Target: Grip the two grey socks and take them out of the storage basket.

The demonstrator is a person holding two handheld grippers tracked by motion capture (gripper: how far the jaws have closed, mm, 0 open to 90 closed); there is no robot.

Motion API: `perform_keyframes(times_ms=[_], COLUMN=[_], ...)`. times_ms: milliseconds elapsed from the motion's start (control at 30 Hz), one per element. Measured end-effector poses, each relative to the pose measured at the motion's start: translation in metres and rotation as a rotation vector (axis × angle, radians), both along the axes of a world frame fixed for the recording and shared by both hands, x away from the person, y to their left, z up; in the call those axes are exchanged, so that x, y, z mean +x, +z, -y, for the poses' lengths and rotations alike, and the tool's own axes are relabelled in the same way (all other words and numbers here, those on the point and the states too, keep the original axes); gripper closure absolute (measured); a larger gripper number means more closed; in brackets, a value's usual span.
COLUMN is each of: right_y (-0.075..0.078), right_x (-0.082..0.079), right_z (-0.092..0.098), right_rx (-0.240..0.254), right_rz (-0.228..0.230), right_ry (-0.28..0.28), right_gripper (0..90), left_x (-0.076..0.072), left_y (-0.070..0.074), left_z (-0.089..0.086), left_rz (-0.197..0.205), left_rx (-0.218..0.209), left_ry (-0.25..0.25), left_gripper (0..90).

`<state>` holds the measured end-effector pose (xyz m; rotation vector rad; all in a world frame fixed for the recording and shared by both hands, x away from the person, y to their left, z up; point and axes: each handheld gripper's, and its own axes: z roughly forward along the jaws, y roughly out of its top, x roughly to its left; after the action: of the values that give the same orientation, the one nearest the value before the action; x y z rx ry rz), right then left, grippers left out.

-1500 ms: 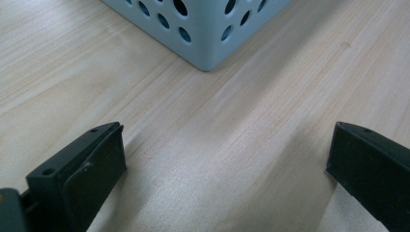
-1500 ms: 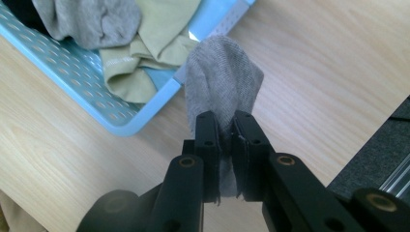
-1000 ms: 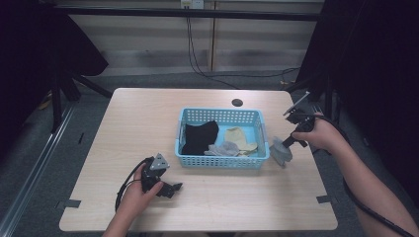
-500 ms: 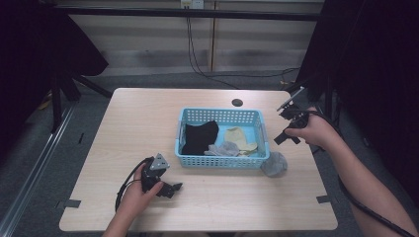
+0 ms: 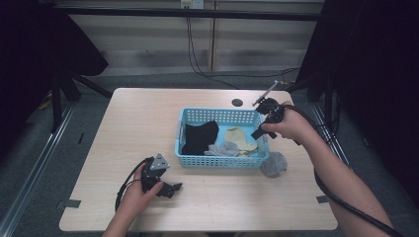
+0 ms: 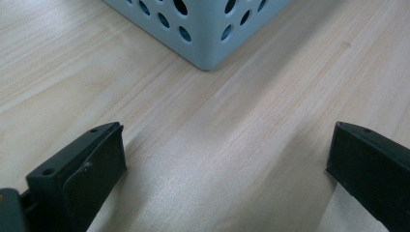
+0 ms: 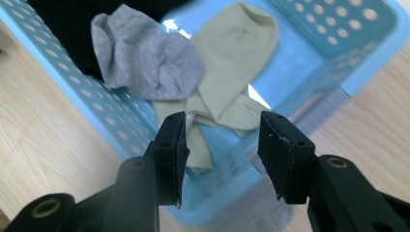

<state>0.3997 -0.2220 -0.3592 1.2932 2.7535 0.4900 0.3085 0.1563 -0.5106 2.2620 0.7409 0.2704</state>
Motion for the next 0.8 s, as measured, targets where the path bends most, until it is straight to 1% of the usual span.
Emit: perform_keyframes(times_ms=[33, 167, 333, 533, 567, 633, 667, 733, 767, 800], right_y=[-0.001, -0.010, -0.021, -0.037, -0.039, -0.043, -0.045, -0.049, -0.051, -0.053], right_x=[0.001, 0.004, 0.007, 0.011, 0.012, 0.013, 0.013, 0.015, 0.016, 0.017], right_z=[-0.004, -0.020, -0.036, -0.044, -0.045, -0.047, -0.049, -0.050, -0.051, -0.053], right_rx=[0.000, -0.007, -0.009, 0.010, 0.014, 0.017, 0.021, 0.023, 0.016, 0.017], right_rz=[-0.002, -0.012, -0.029, -0.035, -0.036, -0.034, -0.040, -0.045, -0.041, -0.041], right_ry=[0.012, 0.030, 0.051, 0.052, 0.056, 0.053, 0.048, 0.050, 0.053, 0.049], right_gripper=[53.7, 53.7, 53.8, 54.1, 54.2, 54.3, 54.3, 54.6, 54.6, 54.7], left_x=[0.000, 0.000, 0.000, 0.000, 0.000, 0.000, 0.000, 0.000, 0.000, 0.000], left_y=[0.000, 0.000, 0.000, 0.000, 0.000, 0.000, 0.000, 0.000, 0.000, 0.000], left_z=[0.000, 0.000, 0.000, 0.000, 0.000, 0.000, 0.000, 0.000, 0.000, 0.000], left_rz=[0.000, 0.000, 0.000, 0.006, 0.000, 0.005, 0.001, 0.006, 0.006, 0.000], left_rx=[0.000, 0.000, 0.000, 0.005, 0.000, 0.004, 0.001, 0.005, 0.005, 0.000], left_ry=[0.000, 0.000, 0.000, -0.001, 0.000, -0.001, 0.000, -0.001, -0.001, 0.000], left_gripper=[0.0, 0.0, 0.0, 0.0, 0.0, 0.0, 0.0, 0.0, 0.0, 0.0])
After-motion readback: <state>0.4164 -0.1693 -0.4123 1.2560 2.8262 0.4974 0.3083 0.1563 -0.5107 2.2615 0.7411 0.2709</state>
